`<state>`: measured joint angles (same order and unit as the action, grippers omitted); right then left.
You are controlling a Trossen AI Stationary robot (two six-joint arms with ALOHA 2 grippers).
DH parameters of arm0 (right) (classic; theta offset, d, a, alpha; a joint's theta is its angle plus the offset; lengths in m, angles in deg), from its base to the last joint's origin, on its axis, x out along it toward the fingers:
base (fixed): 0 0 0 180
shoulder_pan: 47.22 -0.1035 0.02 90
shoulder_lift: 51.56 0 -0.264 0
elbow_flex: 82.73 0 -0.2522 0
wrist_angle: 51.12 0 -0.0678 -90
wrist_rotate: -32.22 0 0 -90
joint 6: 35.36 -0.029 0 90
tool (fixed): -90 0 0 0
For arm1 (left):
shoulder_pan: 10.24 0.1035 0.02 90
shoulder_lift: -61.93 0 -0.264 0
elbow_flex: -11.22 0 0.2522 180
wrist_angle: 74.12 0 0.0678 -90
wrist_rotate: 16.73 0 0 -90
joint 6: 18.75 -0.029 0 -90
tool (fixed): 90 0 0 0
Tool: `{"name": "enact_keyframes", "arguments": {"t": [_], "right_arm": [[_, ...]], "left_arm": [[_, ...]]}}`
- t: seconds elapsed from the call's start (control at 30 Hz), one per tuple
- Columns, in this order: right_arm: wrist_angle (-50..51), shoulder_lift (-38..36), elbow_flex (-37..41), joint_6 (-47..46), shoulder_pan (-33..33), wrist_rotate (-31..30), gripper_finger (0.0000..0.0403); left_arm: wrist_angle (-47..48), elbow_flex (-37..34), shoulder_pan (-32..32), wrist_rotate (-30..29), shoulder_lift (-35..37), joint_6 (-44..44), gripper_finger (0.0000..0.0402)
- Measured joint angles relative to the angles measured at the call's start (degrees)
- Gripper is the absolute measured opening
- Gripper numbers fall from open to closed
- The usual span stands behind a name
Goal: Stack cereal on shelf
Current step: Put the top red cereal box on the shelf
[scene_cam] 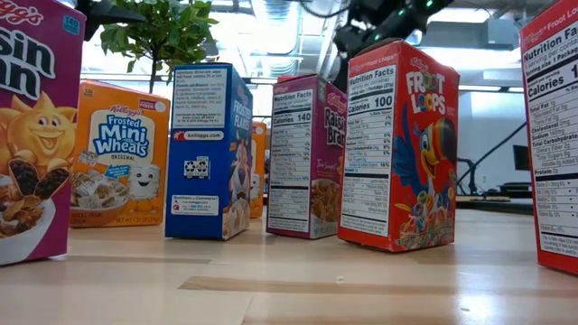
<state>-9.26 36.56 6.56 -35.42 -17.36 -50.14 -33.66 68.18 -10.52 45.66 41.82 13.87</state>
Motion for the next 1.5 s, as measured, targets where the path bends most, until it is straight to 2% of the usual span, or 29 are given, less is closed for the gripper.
{"name": "enact_keyframes", "arguments": {"t": [0.33, 0.63, 0.93, 1.1, 1.3, 1.5], "right_arm": [[-6.9, 7.3, 0.1, -0.1, -1.5, 0.2, 0.0016], [-14.7, 12.3, -1.6, -1.3, -1.2, 1.5, 0.0036], [-13.2, 20.7, -13.1, 2.2, -1.3, 1.5, 0.0022], [-10.4, 24.2, -19.5, 3.1, -0.8, 1.5, 0.0028], [-5.1, 23.8, -22.5, 3.5, -0.4, 1.4, 0.0040], [-3.2, 21.9, -22.6, 3.1, 1.0, 1.4, 0.0033]], "left_arm": [[0.0, 0.0, 0.0, -0.1, 0.0, 0.1, 0.0290], [0.5, 0.0, 0.0, -1.3, 0.0, -0.9, 0.0290], [2.6, 0.0, 0.0, -1.4, 0.0, 0.0, 0.0290], [2.6, 0.0, 0.0, -1.4, 0.0, -0.4, 0.0290], [2.6, 0.0, 0.0, -1.3, 0.0, -0.7, 0.0290], [2.6, 0.0, 0.0, -1.4, 0.0, -1.6, 0.0290]]}}
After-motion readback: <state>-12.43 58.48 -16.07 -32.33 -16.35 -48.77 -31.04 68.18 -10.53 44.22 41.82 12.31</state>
